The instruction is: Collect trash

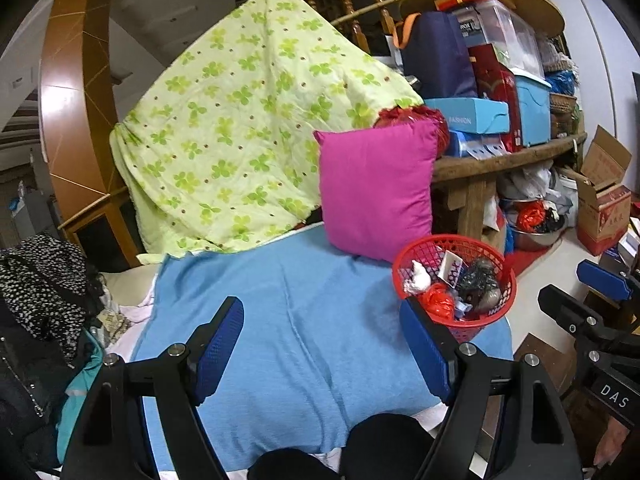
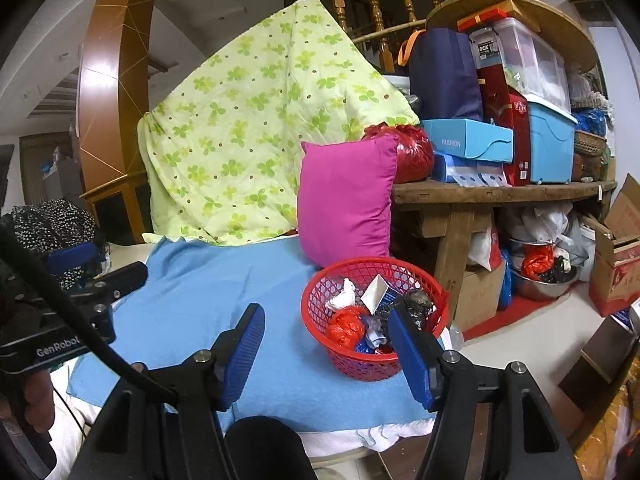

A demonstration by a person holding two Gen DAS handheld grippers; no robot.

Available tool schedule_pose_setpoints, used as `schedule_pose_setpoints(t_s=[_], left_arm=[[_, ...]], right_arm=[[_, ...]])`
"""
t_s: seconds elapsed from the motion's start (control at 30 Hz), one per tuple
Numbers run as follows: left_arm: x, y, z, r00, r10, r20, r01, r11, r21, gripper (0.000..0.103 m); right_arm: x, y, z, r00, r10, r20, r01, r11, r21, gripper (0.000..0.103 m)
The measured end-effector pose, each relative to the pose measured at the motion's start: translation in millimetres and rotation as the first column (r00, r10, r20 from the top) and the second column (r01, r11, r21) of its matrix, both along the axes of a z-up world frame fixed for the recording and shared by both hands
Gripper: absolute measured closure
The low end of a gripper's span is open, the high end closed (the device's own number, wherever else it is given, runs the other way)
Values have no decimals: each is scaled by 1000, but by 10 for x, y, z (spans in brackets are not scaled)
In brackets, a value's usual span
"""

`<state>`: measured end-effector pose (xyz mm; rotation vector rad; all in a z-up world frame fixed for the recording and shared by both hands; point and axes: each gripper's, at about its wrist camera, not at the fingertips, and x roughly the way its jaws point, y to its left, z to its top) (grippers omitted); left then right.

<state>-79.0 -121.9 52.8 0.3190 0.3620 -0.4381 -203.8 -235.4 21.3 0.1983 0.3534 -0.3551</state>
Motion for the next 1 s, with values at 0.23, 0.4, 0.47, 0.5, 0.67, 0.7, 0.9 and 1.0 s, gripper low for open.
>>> schedule_pose_setpoints(t_s=[0.23,0.4,0.47,0.5,0.67,0.7,0.9,1.0], left_arm=[[-137,140,118,999,26,32,-26,1000,-11,22],[-213,250,194,998,43,51,-42,999,-28,22],[-241,290,220,997,46,58,-45,998,-32,22],[-259,311,234,997,50,64,-47,998,-34,22],[-331,383,289,994,58,87,-54,997,-47,22],[-337,397,296,994,60,90,-56,997,-49,22],[-369,473,313,992,75,97,-69,996,-59,22],[-380,508,318,991,82,102,-76,995,-63,22]], right_arm=[[-62,105,101,1000,6,23,-7,1000,6,35],[-109,176,196,999,14,48,-14,1000,4,35],[-134,225,242,998,14,60,-14,1000,-3,35],[-147,244,266,998,14,66,-14,1000,-5,35],[-181,312,356,997,0,78,1,1000,-11,34],[-180,323,370,997,-2,78,3,1000,-10,34],[-183,357,388,997,4,74,-3,1000,-11,34],[-186,415,403,997,8,75,-7,1000,-12,34]])
